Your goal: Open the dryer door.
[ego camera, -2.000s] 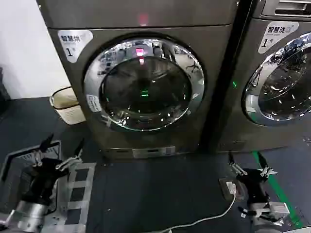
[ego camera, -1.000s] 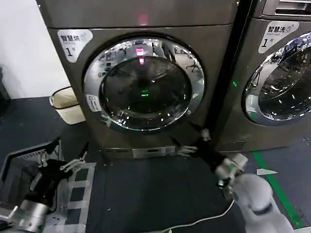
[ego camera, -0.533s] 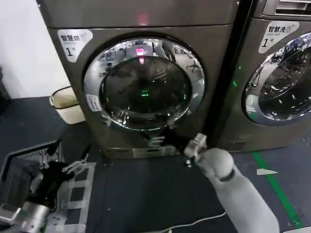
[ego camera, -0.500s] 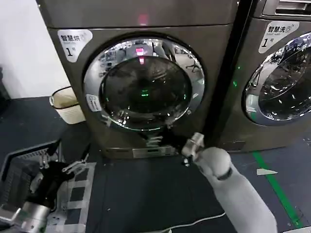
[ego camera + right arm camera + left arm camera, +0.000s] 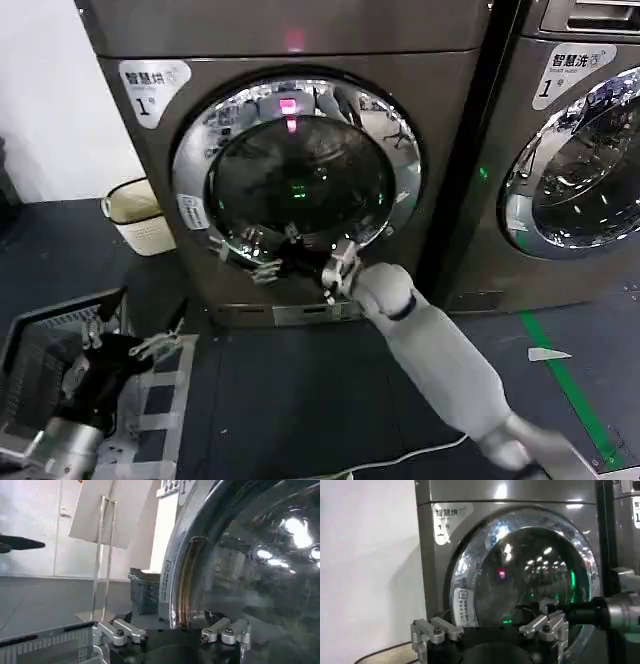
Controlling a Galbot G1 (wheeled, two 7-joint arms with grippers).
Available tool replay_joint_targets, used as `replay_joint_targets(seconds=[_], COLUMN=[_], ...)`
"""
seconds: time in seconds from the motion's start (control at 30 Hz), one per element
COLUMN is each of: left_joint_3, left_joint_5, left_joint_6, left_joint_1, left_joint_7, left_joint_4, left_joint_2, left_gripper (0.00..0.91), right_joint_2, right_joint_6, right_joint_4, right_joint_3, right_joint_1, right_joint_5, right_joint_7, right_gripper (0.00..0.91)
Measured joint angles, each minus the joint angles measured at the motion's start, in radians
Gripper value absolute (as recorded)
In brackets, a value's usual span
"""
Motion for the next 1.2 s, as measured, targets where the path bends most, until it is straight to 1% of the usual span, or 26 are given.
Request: replay_joint_targets(seconds=[0.27, 0.47, 0.73, 0.87, 1.0, 1.07, 1.2], left_joint_3=[-0.004, -0.006, -0.011, -0.012, -0.013, -0.015, -0.032], left_joint_5=[0.024, 0.026, 0.028, 0.033, 0.042, 0.042, 0.039], left_joint_6=[-0.005, 0.001, 0.031, 0.035, 0.049, 0.069, 0.121], left_joint_1=[0.003, 0.008, 0.009, 0.007, 0.004, -0.002, -0.023], left_joint_7=[0.002, 0.013, 0.026, 0.025, 0.019, 0.005, 0.013], left_joint_4=[0.004, 0.004, 0.000, 0.004, 0.006, 0.014, 0.027], left_joint_2=[-0.007, -0.012, -0.015, -0.016, -0.016, -0.015, 0.000], left_gripper=[0.907, 0.907, 0.907, 0.907, 0.907, 0.907, 0.907], right_joint_2=[0.069, 0.122, 0.175, 0.184, 0.178, 0.169, 0.143], right_joint_6=[0.016, 0.046, 0.046, 0.041, 0.015, 0.009, 0.000], right_joint_4=[-0.116, -0.190, -0.244, -0.258, -0.248, -0.239, -0.209], right_joint_3=[-0.041, -0.055, -0.066, -0.068, -0.067, -0.066, -0.066], right_joint_1=[0.071, 0.107, 0.134, 0.141, 0.137, 0.132, 0.122], right_joint_5=[-0.012, -0.024, -0.022, -0.015, 0.022, 0.041, 0.068], right_joint_7=[-0.001, -0.002, -0.015, -0.042, -0.069, -0.089, -0.141], right_gripper=[0.907, 0.907, 0.907, 0.907, 0.907, 0.907, 0.907])
